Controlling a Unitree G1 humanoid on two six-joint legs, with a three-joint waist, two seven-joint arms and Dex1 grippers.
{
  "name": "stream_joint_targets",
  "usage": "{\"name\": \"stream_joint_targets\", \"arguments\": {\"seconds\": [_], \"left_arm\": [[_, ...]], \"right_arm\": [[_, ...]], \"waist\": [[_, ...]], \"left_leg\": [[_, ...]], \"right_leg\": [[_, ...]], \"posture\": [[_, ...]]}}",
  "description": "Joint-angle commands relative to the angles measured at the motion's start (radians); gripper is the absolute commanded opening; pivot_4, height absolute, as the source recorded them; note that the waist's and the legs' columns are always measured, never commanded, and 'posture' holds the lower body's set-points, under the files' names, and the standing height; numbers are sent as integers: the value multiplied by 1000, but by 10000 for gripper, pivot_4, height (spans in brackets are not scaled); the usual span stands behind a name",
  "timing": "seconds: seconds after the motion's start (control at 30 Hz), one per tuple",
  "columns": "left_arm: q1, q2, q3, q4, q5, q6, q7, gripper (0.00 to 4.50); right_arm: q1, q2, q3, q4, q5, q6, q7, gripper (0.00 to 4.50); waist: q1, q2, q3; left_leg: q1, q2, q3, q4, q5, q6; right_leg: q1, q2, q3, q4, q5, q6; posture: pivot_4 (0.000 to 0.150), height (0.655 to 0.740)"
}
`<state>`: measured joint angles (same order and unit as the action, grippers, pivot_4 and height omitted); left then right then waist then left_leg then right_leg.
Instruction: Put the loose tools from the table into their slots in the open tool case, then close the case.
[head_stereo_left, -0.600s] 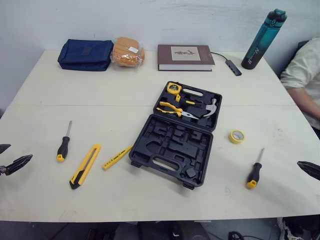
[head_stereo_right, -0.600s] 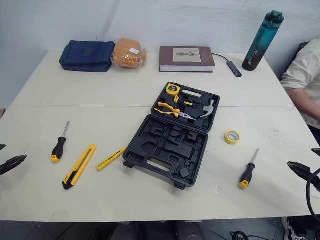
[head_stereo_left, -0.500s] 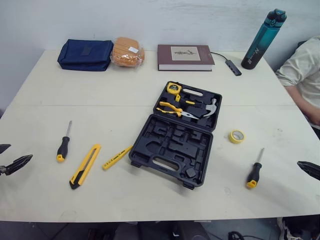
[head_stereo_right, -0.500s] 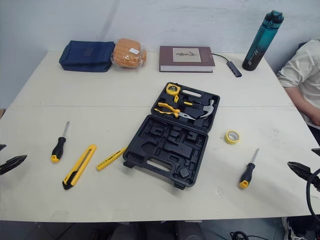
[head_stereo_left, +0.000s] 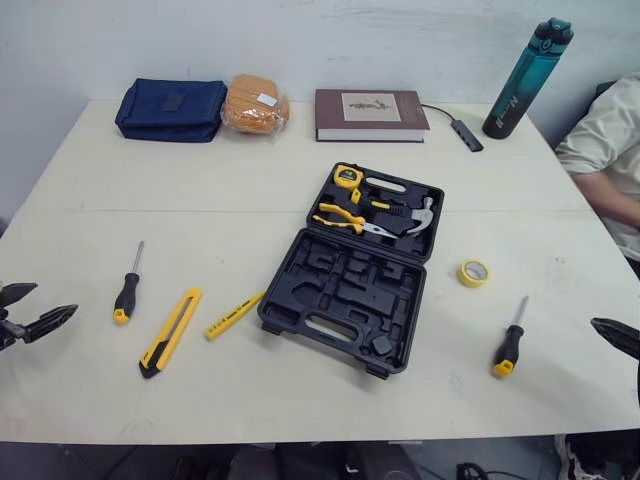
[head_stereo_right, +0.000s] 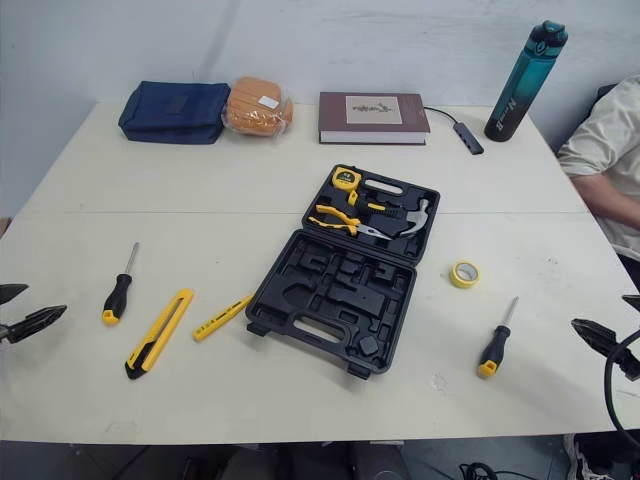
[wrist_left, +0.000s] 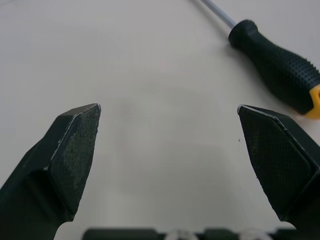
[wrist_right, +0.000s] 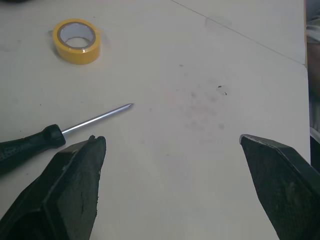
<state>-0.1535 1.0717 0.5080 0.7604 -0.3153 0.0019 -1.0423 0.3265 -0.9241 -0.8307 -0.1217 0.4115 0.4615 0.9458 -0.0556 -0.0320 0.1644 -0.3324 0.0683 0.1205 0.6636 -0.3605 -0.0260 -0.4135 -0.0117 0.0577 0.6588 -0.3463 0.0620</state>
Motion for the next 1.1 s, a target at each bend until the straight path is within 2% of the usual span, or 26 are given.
{"name": "stream_joint_targets", "arguments": {"seconds": [0.03,0.13,0.23,0.3,0.4,0.53,0.73,0.83,0.87,0.9,1.07,1.1], "left_arm": [[-8,7,-4,-55,-14,11,-21,44267],[-23,-4,-27,-142,-24,41,-33,44267],[-104,-45,-106,-303,-33,116,-17,44267],[-207,-107,-224,-421,0,156,-6,44267],[-356,-188,-344,-471,39,230,24,44267],[-558,-300,-475,-357,127,226,56,44267],[-718,-419,-614,-177,247,126,44,44267],[-800,-487,-639,-47,284,76,69,36494],[-824,-505,-646,0,298,53,80,31934],[-843,-522,-651,44,311,32,89,27040],[-922,-592,-659,220,351,-49,113,3643],[-937,-606,-661,250,359,-62,118,298]], "right_arm": [[-8,13,-9,-52,18,14,-22,45000],[-12,19,13,-94,16,31,-41,45000],[-67,27,80,-180,41,88,-97,45000],[-126,34,147,-213,41,127,-141,45000],[-194,36,242,-234,24,162,-184,45000],[-303,37,380,-241,9,213,-235,45000],[-405,29,514,-193,-45,234,-272,45000],[-453,33,569,-158,-68,232,-279,45000],[-467,36,584,-149,-71,234,-279,39402],[-478,39,597,-142,-73,232,-278,36220],[-524,59,656,-105,-91,219,-283,10612],[-534,63,671,-96,-98,213,-281,6078]], "waist": [[-1,0,0],[0,0,0],[4,0,0],[9,0,0],[23,1,0],[24,1,0],[16,1,0],[20,1,0],[22,1,0],[24,1,0],[24,1,0],[24,1,0]], "left_leg": [[0,0,0,0,0,0],[0,0,0,0,0,-1],[0,0,0,1,0,-1],[-1,0,-1,3,1,0],[-2,-1,-1,5,1,-1],[-4,-1,1,6,1,-1],[-4,0,3,11,1,-1],[-5,0,3,12,1,-1],[-5,0,3,13,1,-1],[-6,0,3,14,1,-1],[-6,1,3,13,1,-1],[-6,1,3,14,1,-1]], "right_leg": [[0,0,0,0,0,0],[0,1,0,0,0,0],[0,0,0,1,0,0],[0,0,0,2,1,1],[0,1,1,2,1,2],[-2,2,2,2,1,2],[-3,4,3,5,1,2],[-3,4,3,5,1,2],[-3,4,3,5,1,2],[-4,4,3,5,1,2],[-4,4,3,5,1,2],[-4,4,3,5,1,2]], "posture": [[1500,7400],[1500,7400],[1500,7400],[1500,7400],[1500,7400],[1500,7400],[1500,7400],[1500,7400],[1500,7400],[1500,7400],[1500,7400],[1500,7400]]}}
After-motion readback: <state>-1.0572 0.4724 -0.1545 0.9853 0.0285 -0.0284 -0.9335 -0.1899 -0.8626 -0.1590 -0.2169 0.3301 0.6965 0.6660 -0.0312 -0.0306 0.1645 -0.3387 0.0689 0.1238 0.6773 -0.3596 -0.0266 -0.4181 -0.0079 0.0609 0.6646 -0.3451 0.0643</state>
